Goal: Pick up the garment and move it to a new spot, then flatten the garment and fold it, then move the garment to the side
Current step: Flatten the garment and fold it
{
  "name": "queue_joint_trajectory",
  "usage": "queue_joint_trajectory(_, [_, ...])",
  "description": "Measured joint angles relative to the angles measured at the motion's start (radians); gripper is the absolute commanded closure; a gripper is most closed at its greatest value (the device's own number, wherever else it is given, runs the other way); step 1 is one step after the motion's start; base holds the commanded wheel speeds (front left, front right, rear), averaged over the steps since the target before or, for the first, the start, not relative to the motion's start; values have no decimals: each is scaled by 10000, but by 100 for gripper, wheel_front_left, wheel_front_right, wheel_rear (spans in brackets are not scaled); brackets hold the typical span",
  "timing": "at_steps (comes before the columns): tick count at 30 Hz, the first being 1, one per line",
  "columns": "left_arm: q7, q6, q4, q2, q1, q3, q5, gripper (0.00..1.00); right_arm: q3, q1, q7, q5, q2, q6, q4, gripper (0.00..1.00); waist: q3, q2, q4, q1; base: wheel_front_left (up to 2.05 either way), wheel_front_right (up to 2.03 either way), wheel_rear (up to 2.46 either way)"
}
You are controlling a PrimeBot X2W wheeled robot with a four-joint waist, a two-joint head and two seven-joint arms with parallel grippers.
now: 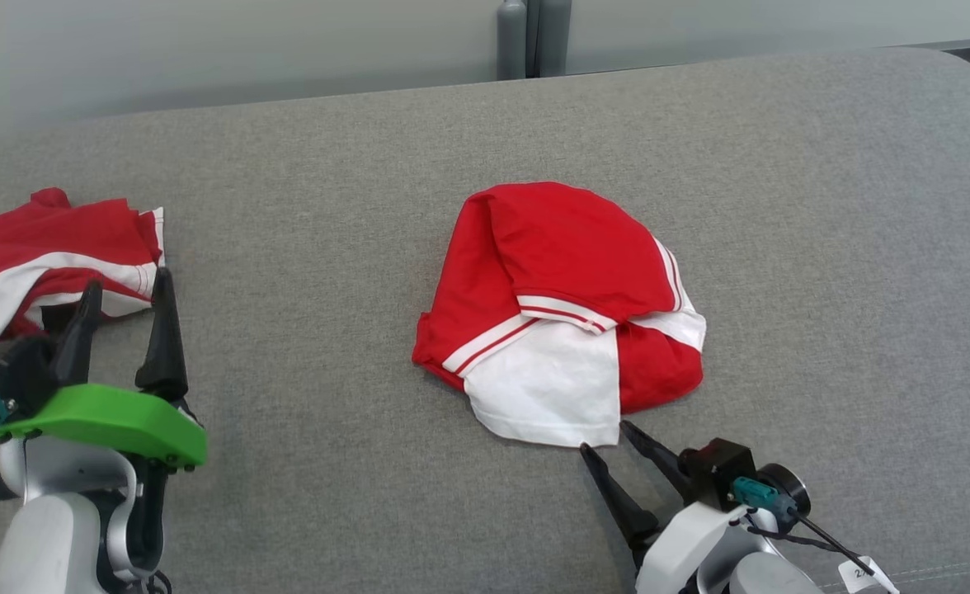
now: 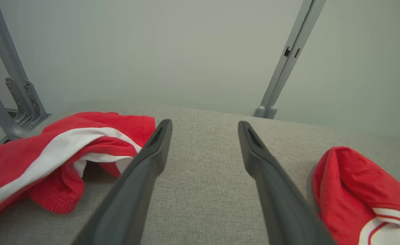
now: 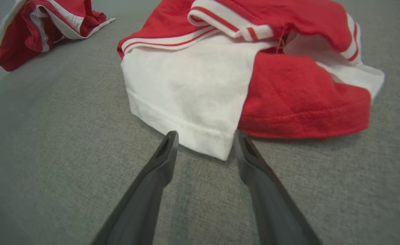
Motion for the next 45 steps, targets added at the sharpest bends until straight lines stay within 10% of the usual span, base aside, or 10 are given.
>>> queue_joint_trajectory(11, [-497, 31, -104, -290, 1071, -21, -15, 0, -121, -389, 0, 441, 13, 8, 516, 4, -26, 0, 184, 0, 0, 0, 0])
queue_joint_trajectory(17, [-675, 33, -245, -347, 1228, -253, -12, 0, -161, -581, 0, 698, 12, 8, 863, 44, 13, 0, 293, 0, 0, 0, 0])
queue_joint_trajectory(24, [-807, 33, -307, -359, 1258, -251, -2, 0, -36, -729, 0, 867, 13, 8, 1126, 64, 33, 0, 498, 1, 0, 0, 0])
queue_joint_trajectory(27, [-915, 33, -337, -378, 1318, -222, -2, 0, 276, -878, 0, 1070, 12, 8, 1227, 100, 33, 0, 558, 0, 0, 0, 0])
queue_joint_trajectory(45, [-1354, -79, 163, -982, 1460, -775, -234, 0, 3149, -4621, 757, 2130, -512, 10, -2008, 100, -552, 0, 846, 0, 0, 0, 0])
